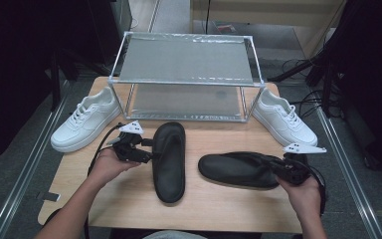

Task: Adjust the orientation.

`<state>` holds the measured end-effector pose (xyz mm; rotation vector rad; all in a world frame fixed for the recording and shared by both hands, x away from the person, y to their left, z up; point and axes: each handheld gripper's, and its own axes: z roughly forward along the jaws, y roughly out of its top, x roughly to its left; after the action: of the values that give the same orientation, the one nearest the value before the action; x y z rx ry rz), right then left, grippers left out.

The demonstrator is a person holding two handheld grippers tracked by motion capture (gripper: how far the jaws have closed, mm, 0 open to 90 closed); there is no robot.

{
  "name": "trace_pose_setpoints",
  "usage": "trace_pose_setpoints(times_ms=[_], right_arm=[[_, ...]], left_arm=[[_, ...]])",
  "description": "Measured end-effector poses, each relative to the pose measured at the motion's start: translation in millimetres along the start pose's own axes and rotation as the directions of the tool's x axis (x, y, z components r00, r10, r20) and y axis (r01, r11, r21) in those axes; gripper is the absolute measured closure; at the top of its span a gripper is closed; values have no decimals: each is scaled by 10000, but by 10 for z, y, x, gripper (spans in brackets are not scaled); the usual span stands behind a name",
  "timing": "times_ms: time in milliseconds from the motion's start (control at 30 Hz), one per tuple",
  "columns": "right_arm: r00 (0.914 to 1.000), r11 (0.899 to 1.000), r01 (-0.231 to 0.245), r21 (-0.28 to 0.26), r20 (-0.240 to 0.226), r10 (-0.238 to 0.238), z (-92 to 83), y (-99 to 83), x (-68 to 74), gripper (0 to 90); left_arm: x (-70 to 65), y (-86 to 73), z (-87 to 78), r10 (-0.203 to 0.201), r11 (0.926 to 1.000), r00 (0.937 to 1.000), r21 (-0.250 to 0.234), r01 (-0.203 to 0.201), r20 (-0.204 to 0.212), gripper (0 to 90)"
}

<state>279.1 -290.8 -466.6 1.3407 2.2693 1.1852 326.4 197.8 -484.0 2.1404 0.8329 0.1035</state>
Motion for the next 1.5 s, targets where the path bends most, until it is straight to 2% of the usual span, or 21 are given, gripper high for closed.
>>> trace_pose_setpoints(times_ms=[100,233,433,533,600,667,733,1033,1233,1433,1500], right_arm=[[9995,9997,-253,-54,174,254,-44,-21,-113,900],[9982,9982,-542,249,261,535,-53,-99,-229,900],[9985,9959,-553,718,65,549,61,-97,-261,900],[9977,9955,-677,670,-2,679,73,-106,-274,900],[9973,9954,-727,631,-33,731,80,-106,-279,900],[9979,9961,-644,596,89,640,104,-94,-268,900],[9980,9966,-625,539,162,618,136,-73,-255,900],[9994,9988,-227,427,282,215,300,51,-219,900],[9995,9989,-26,461,320,12,394,139,-204,900],[9993,9988,187,457,307,-201,514,238,-178,900],[9980,9976,479,506,379,-498,553,269,-147,900]], left_arm=[[-5,-15,-31,-99,9999,9999,-139,98,-28,362],[-37,-17,-42,-35,9999,9999,-128,34,-96,362],[-39,-19,-37,-40,9999,9999,-104,39,-153,362],[-35,-13,-35,2,9999,9998,-143,-5,-211,362],[-51,-9,-44,146,9994,9989,-322,-160,-452,367],[-59,-3,-75,205,9975,9979,-670,-246,-616,371],[-53,0,-92,89,9961,9981,-867,-141,-603,372],[-32,-4,-43,-15,9990,9985,-439,-9,-553,371],[-9,-9,-40,-220,9987,9981,-479,192,-567,371],[-13,-9,-41,-138,9989,9982,-456,112,-576,371],[-15,-7,-41,-96,9992,9981,-403,71,-610,371]])
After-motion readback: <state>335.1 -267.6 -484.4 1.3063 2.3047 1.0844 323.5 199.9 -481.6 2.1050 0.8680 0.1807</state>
